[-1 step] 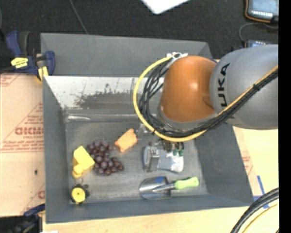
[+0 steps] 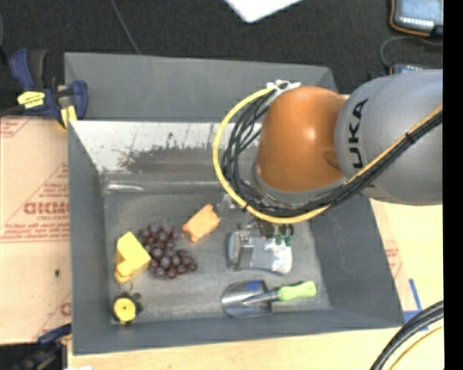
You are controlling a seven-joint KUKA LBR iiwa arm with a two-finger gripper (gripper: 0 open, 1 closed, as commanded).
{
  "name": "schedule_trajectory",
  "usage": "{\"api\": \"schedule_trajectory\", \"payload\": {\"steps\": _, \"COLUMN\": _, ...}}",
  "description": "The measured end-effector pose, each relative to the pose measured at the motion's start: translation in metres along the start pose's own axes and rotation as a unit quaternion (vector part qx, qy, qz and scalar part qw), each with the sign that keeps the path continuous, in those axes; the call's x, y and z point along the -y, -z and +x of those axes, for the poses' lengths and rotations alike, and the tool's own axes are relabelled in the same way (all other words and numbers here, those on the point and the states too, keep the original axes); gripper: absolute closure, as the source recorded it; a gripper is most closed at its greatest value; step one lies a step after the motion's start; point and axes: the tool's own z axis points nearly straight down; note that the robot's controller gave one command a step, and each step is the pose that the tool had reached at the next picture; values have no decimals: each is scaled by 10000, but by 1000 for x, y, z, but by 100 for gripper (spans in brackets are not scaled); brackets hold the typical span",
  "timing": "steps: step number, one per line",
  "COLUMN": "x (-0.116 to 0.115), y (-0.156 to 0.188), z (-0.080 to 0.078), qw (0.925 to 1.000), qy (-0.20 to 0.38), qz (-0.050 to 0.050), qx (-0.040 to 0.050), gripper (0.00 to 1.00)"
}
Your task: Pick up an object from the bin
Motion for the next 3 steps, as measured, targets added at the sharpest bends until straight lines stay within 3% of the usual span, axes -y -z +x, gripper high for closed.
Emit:
{"api": "schedule_trajectory", "payload": {"steps": 2, "x": -3, "y": -38, "z": -70, "qw": 9963, "qy": 854, "qz": 2, "qx": 17, "gripper": 0}}
{"api": "schedule_trajectory", "payload": {"steps": 3, "x": -13, "y": -71, "z": -66, "qw": 9962, "qy": 868, "qz": 1, "qx": 51, "gripper": 0}}
